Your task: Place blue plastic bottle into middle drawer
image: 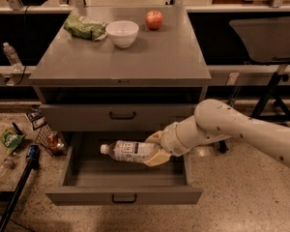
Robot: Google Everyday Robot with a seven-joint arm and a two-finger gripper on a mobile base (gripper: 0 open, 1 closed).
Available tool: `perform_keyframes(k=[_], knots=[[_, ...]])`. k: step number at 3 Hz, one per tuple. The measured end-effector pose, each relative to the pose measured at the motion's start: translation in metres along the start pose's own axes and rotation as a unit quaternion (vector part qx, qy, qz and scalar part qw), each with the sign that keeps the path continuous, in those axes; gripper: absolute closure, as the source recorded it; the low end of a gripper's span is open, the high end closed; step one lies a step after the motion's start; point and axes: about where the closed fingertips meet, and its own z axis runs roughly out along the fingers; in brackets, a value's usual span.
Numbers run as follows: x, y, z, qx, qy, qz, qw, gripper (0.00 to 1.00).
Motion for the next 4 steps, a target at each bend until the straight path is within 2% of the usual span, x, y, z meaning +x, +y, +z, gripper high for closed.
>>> perform_keyframes(k=[1, 2, 3, 4], knots=[[0.019, -0.007, 0.061, -0.008, 0.014, -0.02, 0.9997, 1.0], [0.018, -0.006, 0.064, -0.011, 0.014, -0.021, 0.9996, 1.0], [0.039, -0.004, 0.085, -0.023, 0.004, -0.009, 0.9997, 1.0], [0.089, -0.009, 0.131, -0.028, -0.006, 0.032, 0.9991, 0.98]])
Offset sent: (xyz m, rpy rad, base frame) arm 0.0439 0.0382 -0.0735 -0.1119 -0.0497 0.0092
